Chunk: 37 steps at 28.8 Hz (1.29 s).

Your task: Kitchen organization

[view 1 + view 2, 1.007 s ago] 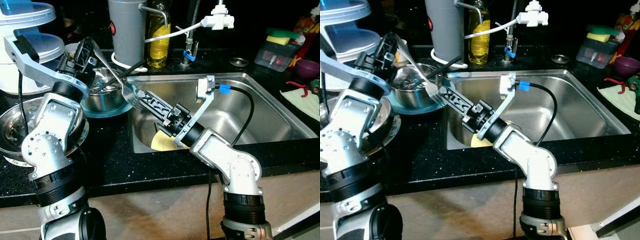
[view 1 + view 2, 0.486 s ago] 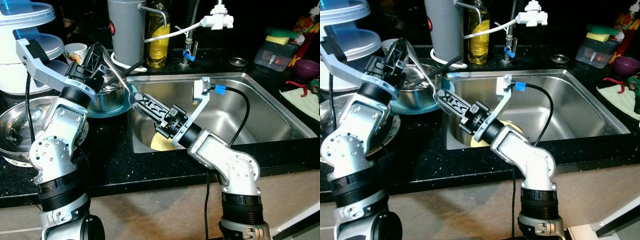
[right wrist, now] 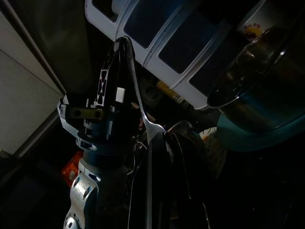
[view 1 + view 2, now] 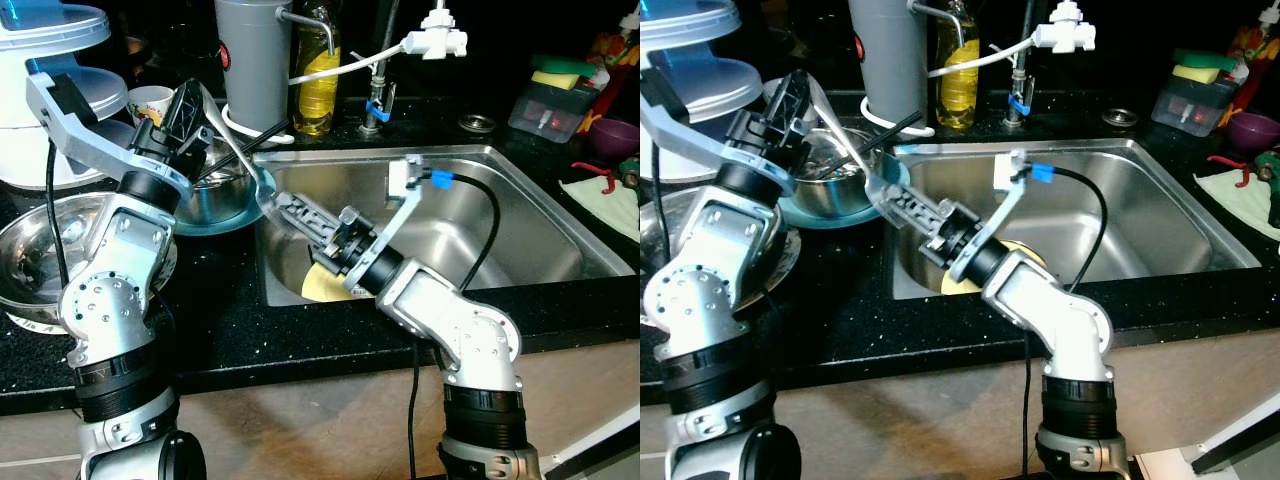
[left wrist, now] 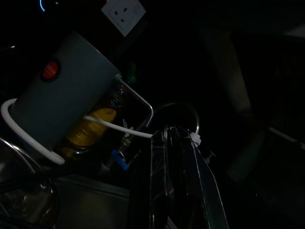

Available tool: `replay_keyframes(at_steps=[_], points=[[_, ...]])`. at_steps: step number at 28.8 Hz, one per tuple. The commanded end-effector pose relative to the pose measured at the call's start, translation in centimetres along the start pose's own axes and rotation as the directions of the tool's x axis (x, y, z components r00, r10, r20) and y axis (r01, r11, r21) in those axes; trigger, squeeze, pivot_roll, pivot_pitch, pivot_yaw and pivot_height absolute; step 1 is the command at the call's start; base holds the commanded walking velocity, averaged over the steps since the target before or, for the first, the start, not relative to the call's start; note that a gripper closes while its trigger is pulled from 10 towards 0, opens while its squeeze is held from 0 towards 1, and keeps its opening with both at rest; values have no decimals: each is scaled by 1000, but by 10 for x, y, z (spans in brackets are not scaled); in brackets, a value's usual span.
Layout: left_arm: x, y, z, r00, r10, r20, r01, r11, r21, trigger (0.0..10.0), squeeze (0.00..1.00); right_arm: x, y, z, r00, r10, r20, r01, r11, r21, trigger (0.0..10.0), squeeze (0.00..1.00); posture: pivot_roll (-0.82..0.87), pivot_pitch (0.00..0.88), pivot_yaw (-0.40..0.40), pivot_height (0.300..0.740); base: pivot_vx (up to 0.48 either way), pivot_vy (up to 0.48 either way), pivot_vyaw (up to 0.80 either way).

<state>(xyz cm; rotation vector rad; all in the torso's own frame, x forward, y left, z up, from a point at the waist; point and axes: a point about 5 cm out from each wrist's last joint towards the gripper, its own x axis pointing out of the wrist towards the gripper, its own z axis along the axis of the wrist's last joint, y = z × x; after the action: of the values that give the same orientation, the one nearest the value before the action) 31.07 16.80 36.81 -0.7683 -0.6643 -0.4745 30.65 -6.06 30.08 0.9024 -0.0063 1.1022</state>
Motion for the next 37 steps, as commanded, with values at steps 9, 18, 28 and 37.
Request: replay_keyframes(at_steps=[9,18,28,37], points=[[-1,2,0,1000,0,6,0,999,40,0,0,0,2,-2,1000,-4,-30,3,1000,-20,10000,1000,27,203,-6,740,0,0,0],[0,2,-1,1000,-5,18,4,998,60,0,0,1,8,-5,997,39,-64,-39,999,2,10000,580,24,203,-8,740,0,0,0],[-2,0,-8,1000,-2,8,2,998,56,0,0,3,11,-7,997,57,-61,-57,998,6,10000,0,24,203,-8,740,0,0,0],[-3,-1,-9,1000,-3,3,3,998,60,0,0,5,9,-6,998,48,-45,-47,999,14,0,0,26,193,-11,740,0,0,0]])
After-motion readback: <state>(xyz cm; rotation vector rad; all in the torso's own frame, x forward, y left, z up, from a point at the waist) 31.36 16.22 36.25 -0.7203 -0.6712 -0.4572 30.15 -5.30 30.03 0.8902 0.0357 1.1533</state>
